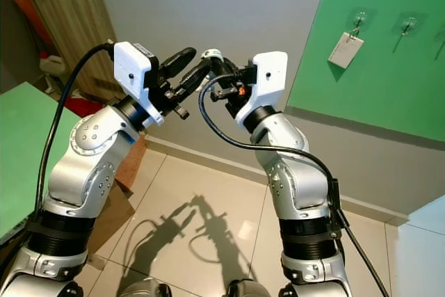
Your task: Hang keys on a hook
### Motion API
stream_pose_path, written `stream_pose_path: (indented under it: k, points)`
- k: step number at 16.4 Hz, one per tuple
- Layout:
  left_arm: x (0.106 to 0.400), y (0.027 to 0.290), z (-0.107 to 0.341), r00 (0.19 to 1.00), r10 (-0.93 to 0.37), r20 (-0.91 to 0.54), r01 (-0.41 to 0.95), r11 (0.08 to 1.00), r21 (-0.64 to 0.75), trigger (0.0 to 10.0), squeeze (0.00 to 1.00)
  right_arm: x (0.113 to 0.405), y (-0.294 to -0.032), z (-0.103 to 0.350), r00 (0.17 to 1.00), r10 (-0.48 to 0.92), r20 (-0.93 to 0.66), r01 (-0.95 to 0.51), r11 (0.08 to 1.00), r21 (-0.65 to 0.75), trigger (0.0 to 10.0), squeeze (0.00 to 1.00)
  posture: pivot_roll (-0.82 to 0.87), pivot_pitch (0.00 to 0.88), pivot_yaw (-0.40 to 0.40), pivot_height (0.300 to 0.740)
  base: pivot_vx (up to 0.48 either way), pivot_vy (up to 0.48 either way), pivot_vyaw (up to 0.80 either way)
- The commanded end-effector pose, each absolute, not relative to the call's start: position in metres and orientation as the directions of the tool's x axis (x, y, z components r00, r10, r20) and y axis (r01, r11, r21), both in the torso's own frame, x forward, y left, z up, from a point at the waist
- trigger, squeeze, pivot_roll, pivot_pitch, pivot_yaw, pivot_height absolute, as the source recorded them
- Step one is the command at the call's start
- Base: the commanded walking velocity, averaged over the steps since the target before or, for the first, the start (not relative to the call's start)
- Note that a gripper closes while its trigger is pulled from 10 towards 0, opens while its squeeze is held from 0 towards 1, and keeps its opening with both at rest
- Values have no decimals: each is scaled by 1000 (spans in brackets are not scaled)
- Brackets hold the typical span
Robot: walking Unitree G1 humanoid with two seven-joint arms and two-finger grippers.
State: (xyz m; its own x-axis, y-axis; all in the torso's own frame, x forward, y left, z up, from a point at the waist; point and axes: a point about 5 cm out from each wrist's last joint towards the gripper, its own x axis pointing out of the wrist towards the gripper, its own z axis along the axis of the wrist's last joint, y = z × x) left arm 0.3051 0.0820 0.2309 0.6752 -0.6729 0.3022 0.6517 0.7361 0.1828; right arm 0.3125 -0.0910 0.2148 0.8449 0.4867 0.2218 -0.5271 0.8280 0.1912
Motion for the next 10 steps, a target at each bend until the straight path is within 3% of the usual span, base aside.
stream_pose_path:
  k: [1, 10]
  points:
    - [307, 82, 234, 674, -675, 299, 652, 735, 189, 10000, 0, 311, -88, 225, 827, 503, 252, -551, 814, 185, 10000, 0, 19, 95, -6, 740, 0, 0, 0]
    - [308, 90, 228, 702, -659, 272, 631, 752, 194, 10000, 0, 305, -97, 238, 798, 521, 303, -584, 793, 175, 10000, 0, 19, 111, 3, 740, 0, 0, 0]
